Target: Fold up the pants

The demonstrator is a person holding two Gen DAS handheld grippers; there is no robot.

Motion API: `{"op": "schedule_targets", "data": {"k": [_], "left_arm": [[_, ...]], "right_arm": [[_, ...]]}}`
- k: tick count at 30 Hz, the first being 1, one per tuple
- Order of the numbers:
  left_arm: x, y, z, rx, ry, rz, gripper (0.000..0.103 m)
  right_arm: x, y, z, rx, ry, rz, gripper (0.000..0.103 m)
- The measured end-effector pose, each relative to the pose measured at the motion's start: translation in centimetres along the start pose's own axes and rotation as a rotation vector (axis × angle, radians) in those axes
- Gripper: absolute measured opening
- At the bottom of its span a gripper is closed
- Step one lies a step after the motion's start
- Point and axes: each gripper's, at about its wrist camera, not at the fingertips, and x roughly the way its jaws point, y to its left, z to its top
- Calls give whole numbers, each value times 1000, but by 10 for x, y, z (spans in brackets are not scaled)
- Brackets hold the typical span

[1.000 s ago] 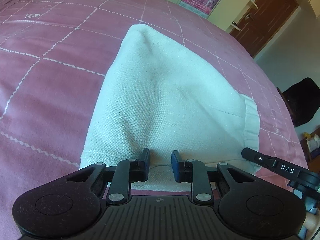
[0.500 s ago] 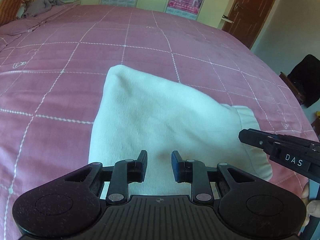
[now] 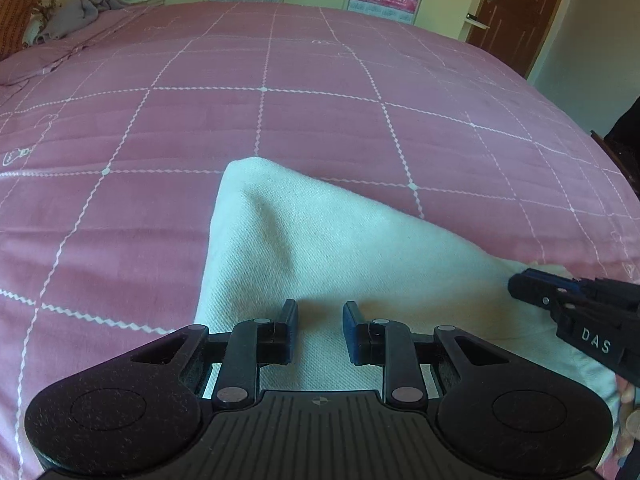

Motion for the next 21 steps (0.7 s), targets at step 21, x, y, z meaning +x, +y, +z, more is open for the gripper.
{"op": "schedule_targets", "data": {"k": [21], "left_arm": [[-18, -14, -30, 84, -13, 48, 25]], "right_arm": [[9, 6, 4, -54, 69, -33, 9]]}}
